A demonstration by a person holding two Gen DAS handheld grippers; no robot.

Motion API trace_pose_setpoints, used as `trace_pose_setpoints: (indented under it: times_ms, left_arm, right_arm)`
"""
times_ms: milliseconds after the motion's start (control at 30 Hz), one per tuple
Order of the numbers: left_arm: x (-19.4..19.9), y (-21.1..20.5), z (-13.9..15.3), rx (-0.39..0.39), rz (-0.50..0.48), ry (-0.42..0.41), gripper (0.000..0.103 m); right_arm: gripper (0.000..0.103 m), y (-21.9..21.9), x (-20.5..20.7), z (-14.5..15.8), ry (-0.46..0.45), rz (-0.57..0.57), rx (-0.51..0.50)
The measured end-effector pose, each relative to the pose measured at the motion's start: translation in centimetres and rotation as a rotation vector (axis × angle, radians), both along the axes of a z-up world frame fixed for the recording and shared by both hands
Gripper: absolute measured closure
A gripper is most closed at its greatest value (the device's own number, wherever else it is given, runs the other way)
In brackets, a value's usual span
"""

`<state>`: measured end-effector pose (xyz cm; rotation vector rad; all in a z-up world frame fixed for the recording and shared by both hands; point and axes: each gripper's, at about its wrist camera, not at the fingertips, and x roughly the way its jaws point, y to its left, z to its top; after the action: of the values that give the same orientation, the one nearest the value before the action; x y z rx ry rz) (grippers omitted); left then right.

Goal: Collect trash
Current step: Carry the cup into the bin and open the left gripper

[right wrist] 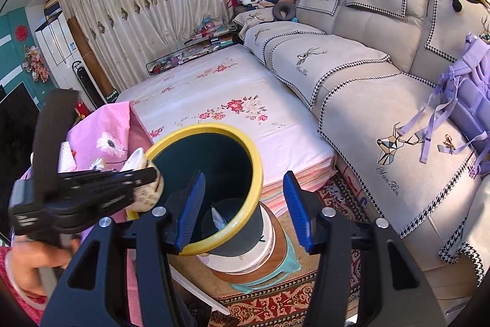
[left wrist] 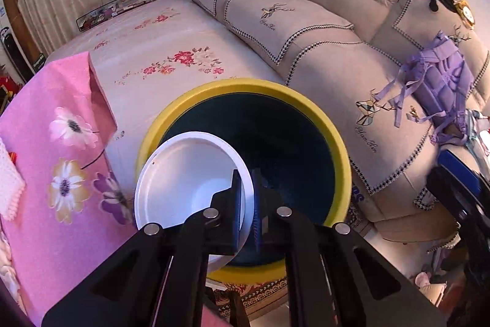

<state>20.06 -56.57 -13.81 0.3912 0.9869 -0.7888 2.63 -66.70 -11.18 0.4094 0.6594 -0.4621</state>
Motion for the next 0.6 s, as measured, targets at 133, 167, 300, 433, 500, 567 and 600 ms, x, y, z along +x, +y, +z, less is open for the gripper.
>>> trace_pose_setpoints:
  times_ms: [133,167,300,433,500,567,600]
  left_arm:
    - [0.7,-1.5,-2.5,0.035,0.039,0.029,0.096]
    - [0.9,-1.7,-3.0,0.043,0.047,0.037,0.096]
    - [1.6,-2.4,-5.1,0.080,0.073,0.052,0.095]
    - [1.9,-2.2,-6.2,0.086,0.091,0.079,0.095]
    - [1.9,-2.3,-6.3,0.093,0.095,0.074,0.091]
    - [1.9,-2.3,-6.2,0.089,0.101,0.067,0.087]
    - [2.0,-2.1,-6.2,0.088,0.104,0.064,0.083]
  right_arm:
    - [0.052,-0.3,0.1,-0.8,0.015,0.004,0.013]
    - [0.052,-0.4,0.1,-1.0,0.019,0.006,0.016]
    - [0.052,-0.6,0.3,-1.3,0.025,0.007,0.020]
    - [0.052,-0.8,0.3,-1.4,0.022,0.003,0.026]
    - [0.052,-0.9,0.3,-1.4,0.022,0.003,0.026]
    - [0.052,-0.7,0.3,-1.4,0.023,0.005,0.026]
    - [0.052,-0.7,0.3,-1.4,0.023,0.005,0.026]
